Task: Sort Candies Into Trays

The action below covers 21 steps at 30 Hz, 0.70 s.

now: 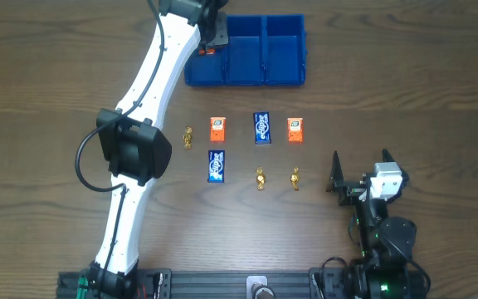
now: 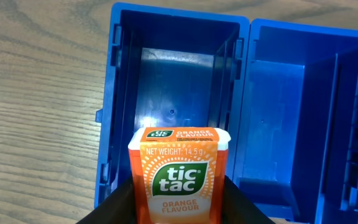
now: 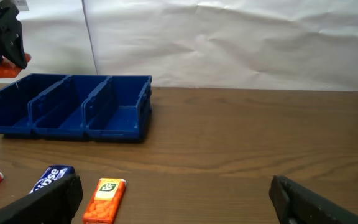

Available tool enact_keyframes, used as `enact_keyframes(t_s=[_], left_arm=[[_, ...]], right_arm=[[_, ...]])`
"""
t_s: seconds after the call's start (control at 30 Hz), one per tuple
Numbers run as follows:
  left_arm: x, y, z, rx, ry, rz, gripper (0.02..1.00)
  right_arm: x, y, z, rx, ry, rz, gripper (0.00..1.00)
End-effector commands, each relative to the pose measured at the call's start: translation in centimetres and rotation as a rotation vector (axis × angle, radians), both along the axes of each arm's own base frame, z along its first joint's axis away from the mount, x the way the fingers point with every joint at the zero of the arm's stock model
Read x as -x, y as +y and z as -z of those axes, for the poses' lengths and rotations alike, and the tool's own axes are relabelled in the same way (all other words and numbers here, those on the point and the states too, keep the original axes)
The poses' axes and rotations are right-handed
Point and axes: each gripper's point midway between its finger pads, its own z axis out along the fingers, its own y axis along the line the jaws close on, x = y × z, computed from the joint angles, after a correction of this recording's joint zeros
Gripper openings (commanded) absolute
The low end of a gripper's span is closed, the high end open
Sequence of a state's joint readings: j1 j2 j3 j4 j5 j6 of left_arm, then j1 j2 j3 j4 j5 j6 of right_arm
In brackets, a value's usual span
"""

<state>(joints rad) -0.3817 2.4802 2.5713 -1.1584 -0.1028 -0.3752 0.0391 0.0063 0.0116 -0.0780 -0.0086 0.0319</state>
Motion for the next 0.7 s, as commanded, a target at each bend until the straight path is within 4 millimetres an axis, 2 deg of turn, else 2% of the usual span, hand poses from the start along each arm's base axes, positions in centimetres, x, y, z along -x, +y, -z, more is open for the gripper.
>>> enact_keyframes(t_s=[0.03,0.13,0.17,0.23,0.27,0.3,0.37,0.43,0.5,0.53,0.6,0.63,0.7], left_arm=[[-0.5,0.4,-0.2,0.001,-0.01,0.01,0.305],[-0.5,1.0,0.5,-0.002,0.009,0.002,0.299],[-0.5,1.0,0.7,-0.003,0.012,0.013,0.323],[-0.5,1.0,0.8,-0.005,0.012,0.014,0.505],[-0.6,1.0,0.9,-0.004,0.01,0.014,0.656],[-0.7,0.9,0.8,0.0,0.005,0.014,0.763],[-0.9,0.7,0.0,0.01,-0.018,0.016,0.886],[-0.4,0.1,-1.7,0.022,-0.058,0.024,0.912],[1.2,-0.6,-4.2,0.064,-0.122,0.021,0.925],[2.0,-0.7,-4.8,0.082,-0.138,0.015,0.925],[6.0,-1.2,-5.7,0.14,-0.161,0.02,0.928],[7.7,-1.4,-5.6,0.153,-0.157,0.031,0.925],[11.9,-1.9,-4.0,0.145,-0.122,0.051,0.921]], right_arm=[[0.0,0.2,0.2,0.018,0.004,-0.009,0.998],[0.0,0.2,0.2,0.018,0.004,-0.009,0.998],[0.0,0.2,0.2,0.018,0.004,-0.009,0.998],[0.0,0.2,0.2,0.018,0.004,-0.009,0.998],[0.0,0.2,0.2,0.018,0.004,-0.009,0.998],[0.0,0.2,0.2,0.018,0.004,-0.009,0.998],[0.0,0.2,0.2,0.018,0.004,-0.009,0.998],[0.0,0.2,0.2,0.018,0.004,-0.009,0.998],[0.0,0.2,0.2,0.018,0.004,-0.009,0.998],[0.0,0.2,0.2,0.018,0.004,-0.009,0.998],[0.0,0.2,0.2,0.018,0.004,-0.009,0.998],[0.0,0.2,0.2,0.018,0.004,-0.009,0.998],[0.0,0.2,0.2,0.018,0.004,-0.009,0.998]])
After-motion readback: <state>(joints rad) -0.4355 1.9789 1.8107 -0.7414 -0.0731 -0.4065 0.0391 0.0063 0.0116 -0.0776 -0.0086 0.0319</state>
